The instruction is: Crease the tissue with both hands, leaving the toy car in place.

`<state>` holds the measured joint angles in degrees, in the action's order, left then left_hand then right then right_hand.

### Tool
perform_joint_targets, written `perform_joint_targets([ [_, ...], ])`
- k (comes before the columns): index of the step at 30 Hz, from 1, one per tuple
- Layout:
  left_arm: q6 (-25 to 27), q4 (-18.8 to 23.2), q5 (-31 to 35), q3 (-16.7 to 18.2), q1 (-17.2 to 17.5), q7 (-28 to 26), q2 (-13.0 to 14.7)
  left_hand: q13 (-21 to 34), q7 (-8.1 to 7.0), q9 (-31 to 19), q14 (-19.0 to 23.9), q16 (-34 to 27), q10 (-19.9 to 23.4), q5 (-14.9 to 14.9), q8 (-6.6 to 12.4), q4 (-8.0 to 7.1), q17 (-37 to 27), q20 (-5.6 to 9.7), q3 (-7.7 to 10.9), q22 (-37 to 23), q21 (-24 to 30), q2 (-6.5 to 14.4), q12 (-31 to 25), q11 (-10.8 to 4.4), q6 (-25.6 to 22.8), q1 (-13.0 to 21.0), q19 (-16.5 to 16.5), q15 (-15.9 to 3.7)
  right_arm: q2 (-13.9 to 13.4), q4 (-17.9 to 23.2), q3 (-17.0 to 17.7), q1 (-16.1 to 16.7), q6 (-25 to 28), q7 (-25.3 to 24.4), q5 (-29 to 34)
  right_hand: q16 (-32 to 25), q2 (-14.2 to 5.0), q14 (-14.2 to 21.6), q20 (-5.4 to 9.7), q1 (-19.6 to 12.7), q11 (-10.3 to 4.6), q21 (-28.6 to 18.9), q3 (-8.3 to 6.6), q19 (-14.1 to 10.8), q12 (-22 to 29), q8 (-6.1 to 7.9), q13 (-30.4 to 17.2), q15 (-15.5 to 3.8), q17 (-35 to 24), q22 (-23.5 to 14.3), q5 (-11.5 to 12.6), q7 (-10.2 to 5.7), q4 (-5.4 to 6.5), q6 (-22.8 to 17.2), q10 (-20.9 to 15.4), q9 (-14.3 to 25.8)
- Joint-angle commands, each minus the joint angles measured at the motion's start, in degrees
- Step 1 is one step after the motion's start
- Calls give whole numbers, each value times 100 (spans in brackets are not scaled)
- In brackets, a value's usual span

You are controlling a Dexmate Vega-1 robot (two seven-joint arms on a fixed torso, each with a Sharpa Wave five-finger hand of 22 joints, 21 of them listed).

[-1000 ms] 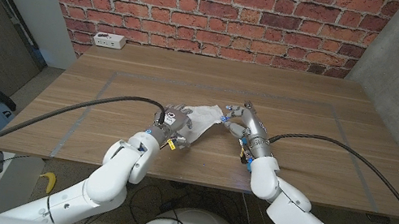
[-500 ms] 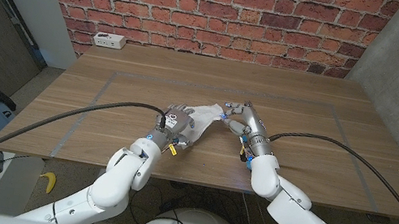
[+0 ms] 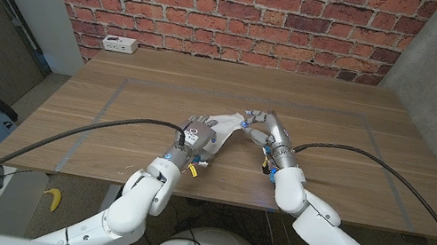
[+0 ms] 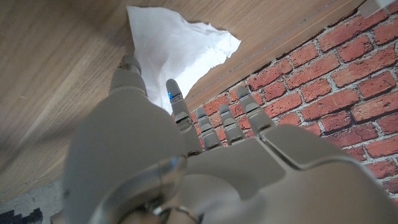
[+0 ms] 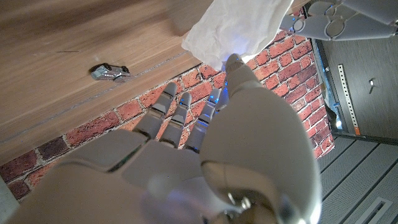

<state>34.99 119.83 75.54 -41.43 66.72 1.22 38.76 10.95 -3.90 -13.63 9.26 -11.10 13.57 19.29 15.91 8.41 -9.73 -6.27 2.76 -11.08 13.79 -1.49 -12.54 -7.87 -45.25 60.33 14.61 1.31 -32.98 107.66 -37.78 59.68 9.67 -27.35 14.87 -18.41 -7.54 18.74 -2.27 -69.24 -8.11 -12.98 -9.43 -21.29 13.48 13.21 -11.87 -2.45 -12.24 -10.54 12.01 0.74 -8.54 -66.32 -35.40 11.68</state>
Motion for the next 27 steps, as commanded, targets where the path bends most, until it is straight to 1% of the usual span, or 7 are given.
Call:
perform_joint_targets([
  [1,151,-319,153,-164,-58,-458,-154,24,7,-68,124,12,79,-4,60,56,-8,22,83,-21,54,74,-17,-9,-33,215,105,-29,-12,-48,40,-38,-148,78,-81,10,-6,56,-41,-39,-40,4,-31,-9,-37,24,-9,-697,-21,-8,-18,170,-4,-196,-40,-1],
  [3,79,-316,-108,-105,-5,-757,-173,28,-15,-93,136,20,64,-32,43,53,-8,29,78,-23,56,52,1,-29,82,240,116,-32,-12,-51,42,-42,-144,96,-92,10,-11,53,-46,-36,-10,5,-34,-7,-38,16,-9,-700,-25,-8,-20,175,0,-185,-44,-1],
  [6,-110,-213,-652,29,76,-1061,-150,45,77,-174,162,33,133,-106,176,-170,-21,22,-137,-28,41,-109,5,-20,-19,-196,104,-38,-12,-62,39,-47,-144,102,-85,10,-5,66,-63,-46,-18,7,-40,-3,-40,11,-10,-708,-24,-8,-21,180,-8,-182,-48,-1],
  [14,132,-262,-356,-221,4,-1163,-203,64,218,-296,89,66,8,-125,189,-405,-27,-134,-371,-45,-35,-207,81,109,276,-707,-78,95,-6,-96,42,-29,-295,69,-96,6,-8,64,-62,-48,-5,11,-47,1,-47,-1,-11,-710,-35,-8,-27,182,-7,-177,-53,0],
  [17,280,-305,-119,-315,-26,-1047,-213,66,156,-329,112,57,41,-85,236,-327,-23,-114,-298,-47,-11,-135,73,13,261,-525,-20,59,-24,-49,69,18,-327,37,-91,6,-3,67,-64,-49,-18,10,-47,-2,-45,-2,-11,-705,-36,-8,-29,185,-9,-181,-63,0],
  [19,374,-331,47,-364,-38,-965,-213,68,55,-392,167,46,101,-35,352,-114,-16,-82,-94,-48,12,37,62,-3,188,-40,45,19,-36,-22,101,61,-370,16,-118,3,-7,74,-63,-46,-26,11,-50,-1,-51,-6,-12,-714,-39,-8,-31,185,-5,-178,-56,0],
  [27,556,-479,182,-397,-13,-1002,-263,74,-21,-461,271,33,298,-104,534,49,-10,-22,161,-60,80,303,11,-32,-9,488,201,-44,-64,96,155,186,-441,-51,-93,4,-2,71,-74,-51,-15,12,-56,-4,-50,-7,-13,-702,-44,-9,-36,188,-9,-198,-78,2],
])
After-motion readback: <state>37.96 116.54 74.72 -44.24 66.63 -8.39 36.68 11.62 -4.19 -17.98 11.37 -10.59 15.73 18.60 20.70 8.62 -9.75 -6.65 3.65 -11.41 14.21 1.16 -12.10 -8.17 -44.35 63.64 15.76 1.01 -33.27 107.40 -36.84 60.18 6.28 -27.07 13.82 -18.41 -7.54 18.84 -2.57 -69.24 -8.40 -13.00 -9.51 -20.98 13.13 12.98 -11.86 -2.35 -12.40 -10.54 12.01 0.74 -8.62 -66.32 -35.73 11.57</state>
